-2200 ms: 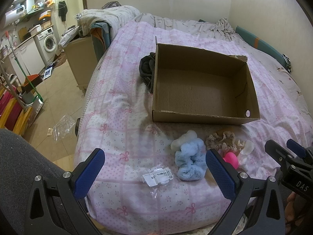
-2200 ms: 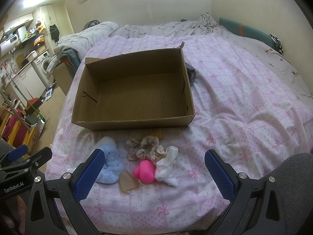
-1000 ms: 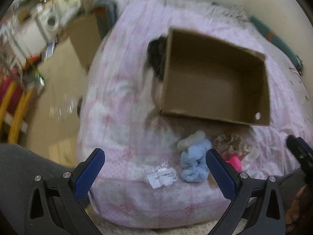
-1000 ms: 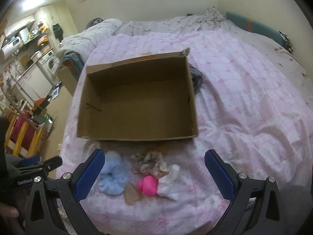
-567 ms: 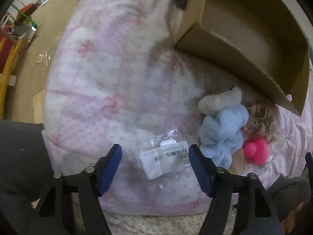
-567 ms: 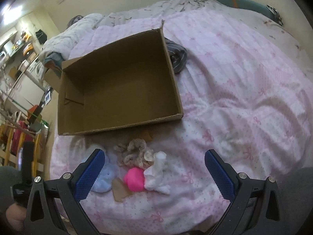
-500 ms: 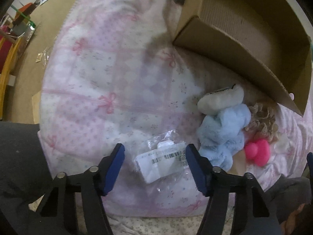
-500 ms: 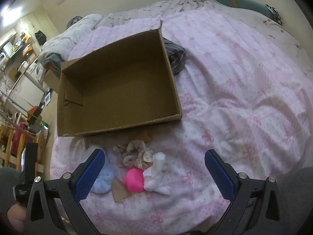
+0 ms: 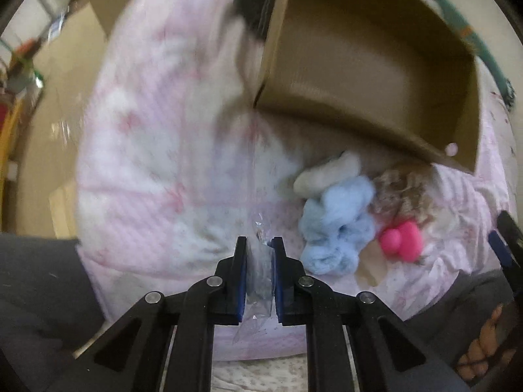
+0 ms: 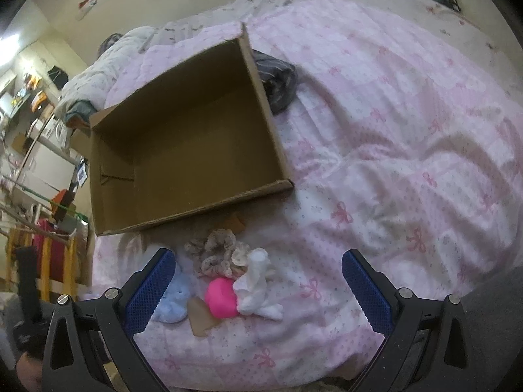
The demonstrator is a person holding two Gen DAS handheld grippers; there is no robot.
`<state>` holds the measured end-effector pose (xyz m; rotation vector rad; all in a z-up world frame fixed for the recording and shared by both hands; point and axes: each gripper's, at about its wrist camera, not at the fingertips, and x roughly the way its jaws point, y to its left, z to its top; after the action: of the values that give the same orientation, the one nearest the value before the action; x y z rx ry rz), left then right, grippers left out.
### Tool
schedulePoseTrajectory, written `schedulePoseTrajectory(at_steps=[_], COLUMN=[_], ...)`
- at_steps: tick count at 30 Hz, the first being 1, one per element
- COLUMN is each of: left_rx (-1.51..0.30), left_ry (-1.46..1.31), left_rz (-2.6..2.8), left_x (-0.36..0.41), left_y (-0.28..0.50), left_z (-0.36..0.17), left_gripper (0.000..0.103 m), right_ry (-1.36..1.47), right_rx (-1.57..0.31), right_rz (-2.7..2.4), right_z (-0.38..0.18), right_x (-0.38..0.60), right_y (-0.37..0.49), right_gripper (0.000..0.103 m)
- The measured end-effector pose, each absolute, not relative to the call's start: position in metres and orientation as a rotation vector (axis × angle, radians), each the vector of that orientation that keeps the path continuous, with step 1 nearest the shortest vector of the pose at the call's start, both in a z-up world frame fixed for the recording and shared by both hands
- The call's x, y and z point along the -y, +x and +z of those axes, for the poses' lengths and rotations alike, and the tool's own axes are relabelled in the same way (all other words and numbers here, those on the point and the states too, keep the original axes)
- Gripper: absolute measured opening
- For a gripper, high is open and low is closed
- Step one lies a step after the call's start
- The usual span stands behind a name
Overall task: Organize soft objects
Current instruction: 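Grasp the white sock with the right tool while the left tool grasps the plastic bag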
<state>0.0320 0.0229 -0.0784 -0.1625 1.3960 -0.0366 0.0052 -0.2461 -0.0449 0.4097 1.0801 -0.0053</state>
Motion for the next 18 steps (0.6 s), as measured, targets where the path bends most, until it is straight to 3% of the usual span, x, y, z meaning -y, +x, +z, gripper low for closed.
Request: schedulePoseTrajectory(at_steps=[5, 8, 10, 11, 17, 18], left_rx=[-1.334, -1.338, -1.345, -1.337, -1.313, -1.316], left_ry=[-0.132, -0.153, -0.194, -0.202, -0.208, -0.211], left_rz=[-0.045, -0.030, -0.027, -0.020, -0.018, -0.018], left_x=[-0.025, -0.026, -0.032, -0.034, -0.032, -0.032], left_y=[0.042, 0.044, 0.049, 0.048, 0.047, 0.046], left_z=[-0.061, -0.070, -0.075, -0.074, -0.071, -0.072], left_gripper=[0.012, 0.012, 0.012, 0.012, 0.012, 0.012], right_ry=[0.477, 0.477, 0.489, 0.482, 0.484, 0.479], right_rx=[-1.217, -1.265, -1.296, -1.325, -1.406, -1.410], right_rz=[0.003, 0.010, 0.026, 0.033, 0.026, 0.027], right_z=[-0.071, -0.083, -0.092, -0.099, -0.127, -0.129], right_x=[0.250, 0.243, 0.238, 0.234, 0.221, 0.220], right_y=[0.011, 0.016, 0.018, 0.019, 0.021, 0.021], right_gripper=[0.103, 0.084, 0.060, 0.055, 0.051, 0.038])
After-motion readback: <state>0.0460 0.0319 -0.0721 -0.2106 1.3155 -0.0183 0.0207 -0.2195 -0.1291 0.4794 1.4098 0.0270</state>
